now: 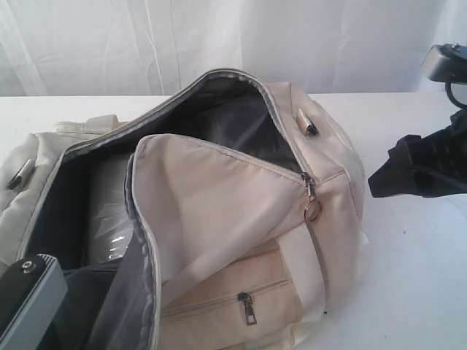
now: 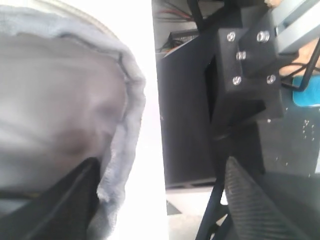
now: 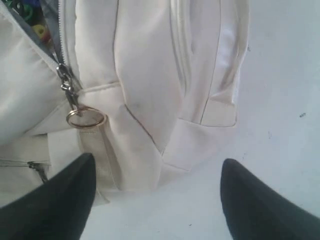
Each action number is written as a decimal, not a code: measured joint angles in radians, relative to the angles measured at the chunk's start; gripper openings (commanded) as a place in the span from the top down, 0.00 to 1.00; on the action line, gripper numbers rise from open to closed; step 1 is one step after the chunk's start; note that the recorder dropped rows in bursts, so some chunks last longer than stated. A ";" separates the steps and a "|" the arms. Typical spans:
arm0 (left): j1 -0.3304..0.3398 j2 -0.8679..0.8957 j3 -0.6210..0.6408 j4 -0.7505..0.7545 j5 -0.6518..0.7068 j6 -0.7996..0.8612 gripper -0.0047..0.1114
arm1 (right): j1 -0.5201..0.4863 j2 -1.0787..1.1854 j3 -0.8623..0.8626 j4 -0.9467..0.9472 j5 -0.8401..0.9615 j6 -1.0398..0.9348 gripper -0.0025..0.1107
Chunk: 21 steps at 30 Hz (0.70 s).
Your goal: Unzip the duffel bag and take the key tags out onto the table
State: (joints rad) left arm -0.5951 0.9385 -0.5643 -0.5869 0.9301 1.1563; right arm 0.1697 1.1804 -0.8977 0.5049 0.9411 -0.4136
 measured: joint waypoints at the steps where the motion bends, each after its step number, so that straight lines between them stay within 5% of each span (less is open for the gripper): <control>1: 0.000 0.000 0.000 -0.007 0.000 -0.002 0.35 | 0.000 0.000 0.000 0.000 0.000 0.000 0.40; 12: -0.030 0.000 0.000 -0.048 -0.025 -0.002 0.36 | 0.000 0.000 0.000 0.043 -0.032 0.018 0.40; 21: -0.068 0.000 0.000 -0.060 -0.092 -0.002 0.36 | 0.000 0.079 -0.180 0.505 0.017 -0.220 0.40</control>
State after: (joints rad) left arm -0.6635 0.9385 -0.5643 -0.6471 0.8386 1.1545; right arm 0.1697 1.2591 -1.0775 1.0095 0.9582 -0.6336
